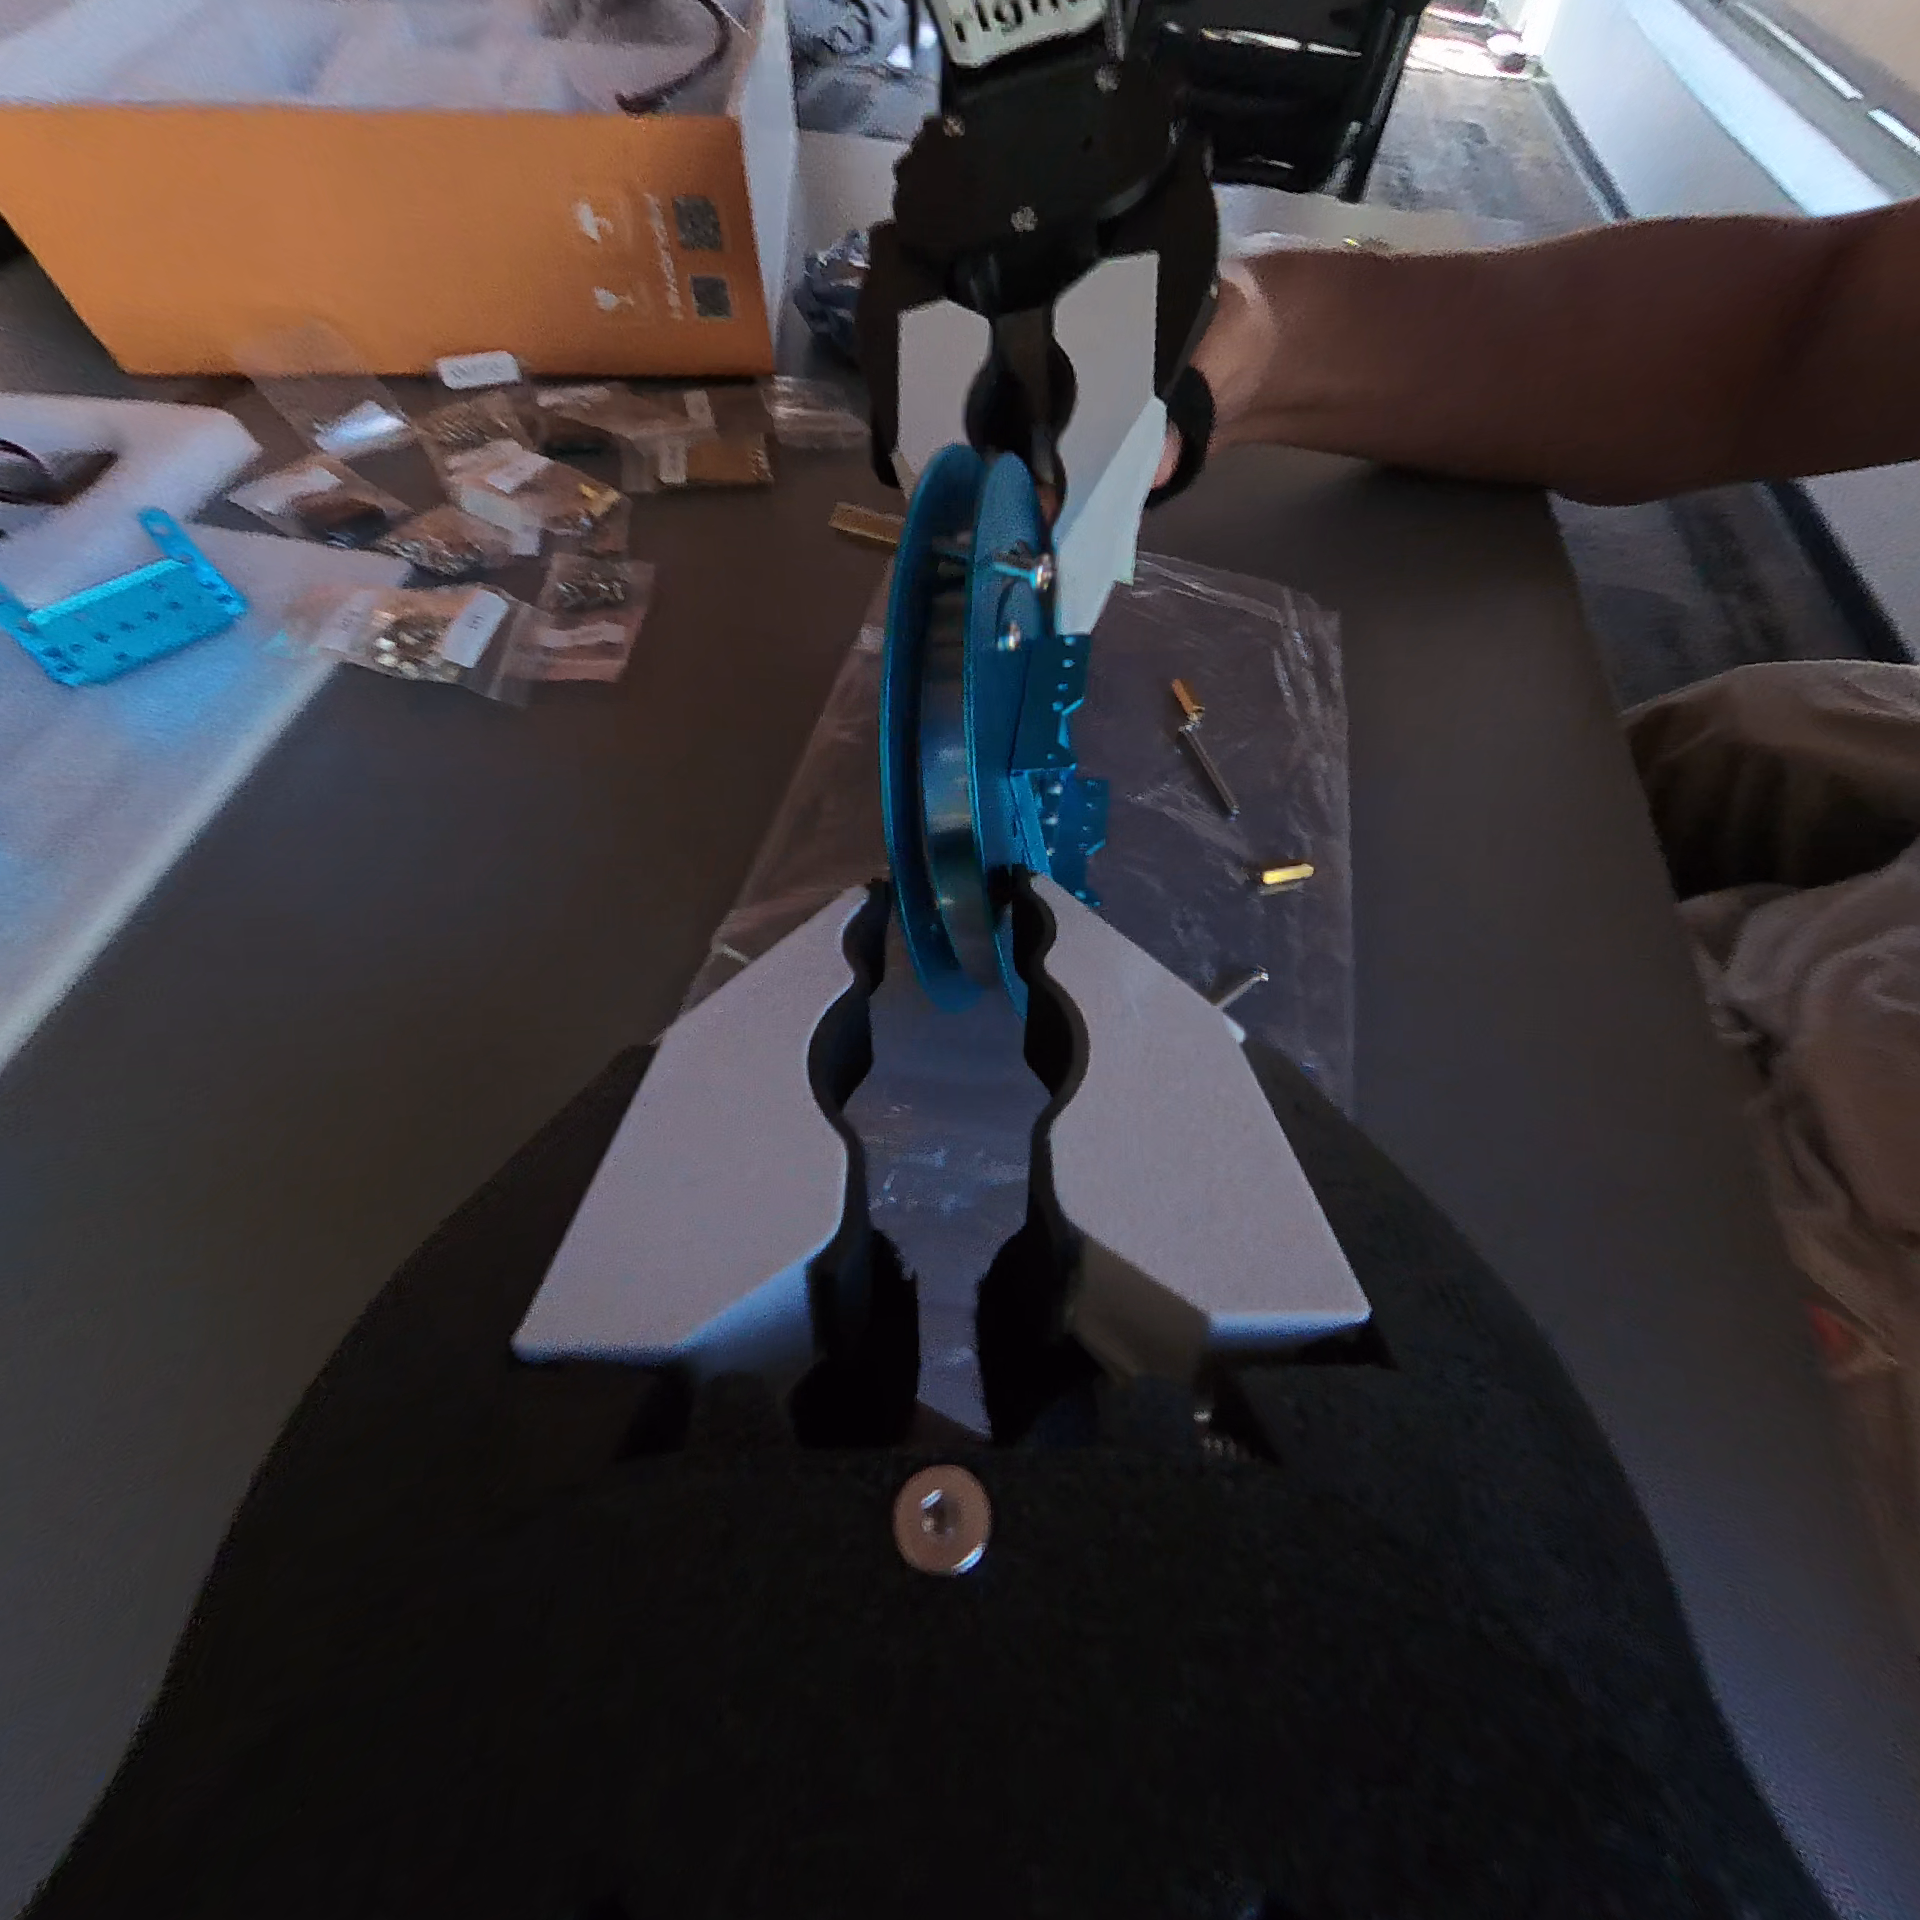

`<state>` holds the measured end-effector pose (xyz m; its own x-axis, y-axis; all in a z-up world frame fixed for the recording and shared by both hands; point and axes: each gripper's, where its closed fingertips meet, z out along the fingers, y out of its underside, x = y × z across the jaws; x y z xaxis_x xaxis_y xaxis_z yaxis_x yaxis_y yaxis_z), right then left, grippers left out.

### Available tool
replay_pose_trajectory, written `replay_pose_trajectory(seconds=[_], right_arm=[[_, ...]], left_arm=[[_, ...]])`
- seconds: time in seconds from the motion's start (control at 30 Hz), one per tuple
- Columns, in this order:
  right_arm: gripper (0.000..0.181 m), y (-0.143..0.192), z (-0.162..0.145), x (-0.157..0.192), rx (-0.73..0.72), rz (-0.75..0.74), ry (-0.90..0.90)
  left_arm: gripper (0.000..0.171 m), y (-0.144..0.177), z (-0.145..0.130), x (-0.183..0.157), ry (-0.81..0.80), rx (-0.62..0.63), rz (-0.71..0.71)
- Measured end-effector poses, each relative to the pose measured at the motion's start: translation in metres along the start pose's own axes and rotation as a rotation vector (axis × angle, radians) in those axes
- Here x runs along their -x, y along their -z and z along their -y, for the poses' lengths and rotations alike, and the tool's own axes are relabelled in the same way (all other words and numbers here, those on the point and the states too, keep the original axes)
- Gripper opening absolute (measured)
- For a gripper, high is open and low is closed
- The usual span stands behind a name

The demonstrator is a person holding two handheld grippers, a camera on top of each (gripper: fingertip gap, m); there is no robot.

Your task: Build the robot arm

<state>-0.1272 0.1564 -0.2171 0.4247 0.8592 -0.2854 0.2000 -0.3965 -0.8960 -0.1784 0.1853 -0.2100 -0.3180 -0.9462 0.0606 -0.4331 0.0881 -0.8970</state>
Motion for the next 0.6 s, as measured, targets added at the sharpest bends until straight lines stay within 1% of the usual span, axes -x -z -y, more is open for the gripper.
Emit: replay_pose_trajectory(seconds=[0.1, 0.23, 0.37, 0.5, 0.6], right_arm=[[0.012, 0.005, -0.005, -0.003, 0.007, -0.004, -0.004], [0.012, 0.005, -0.006, 0.0, 0.008, -0.004, 0.042], [0.011, 0.002, -0.004, 0.003, 0.026, -0.023, 0.074], [0.012, 0.0, -0.002, 0.006, 0.028, -0.025, 0.105], [0.011, -0.001, -0.001, 0.007, 0.026, -0.021, 0.106]], left_arm=[[0.023, 0.01, 0.014, 0.008, -0.04, -0.067, 0.078], [0.02, 0.022, 0.026, 0.002, -0.076, -0.103, 0.085], [0.018, 0.022, 0.027, -0.017, -0.106, -0.089, 0.023], [0.021, 0.013, 0.022, -0.018, -0.17, -0.031, 0.074], [0.015, 0.005, 0.018, -0.015, -0.191, -0.005, 0.09]])
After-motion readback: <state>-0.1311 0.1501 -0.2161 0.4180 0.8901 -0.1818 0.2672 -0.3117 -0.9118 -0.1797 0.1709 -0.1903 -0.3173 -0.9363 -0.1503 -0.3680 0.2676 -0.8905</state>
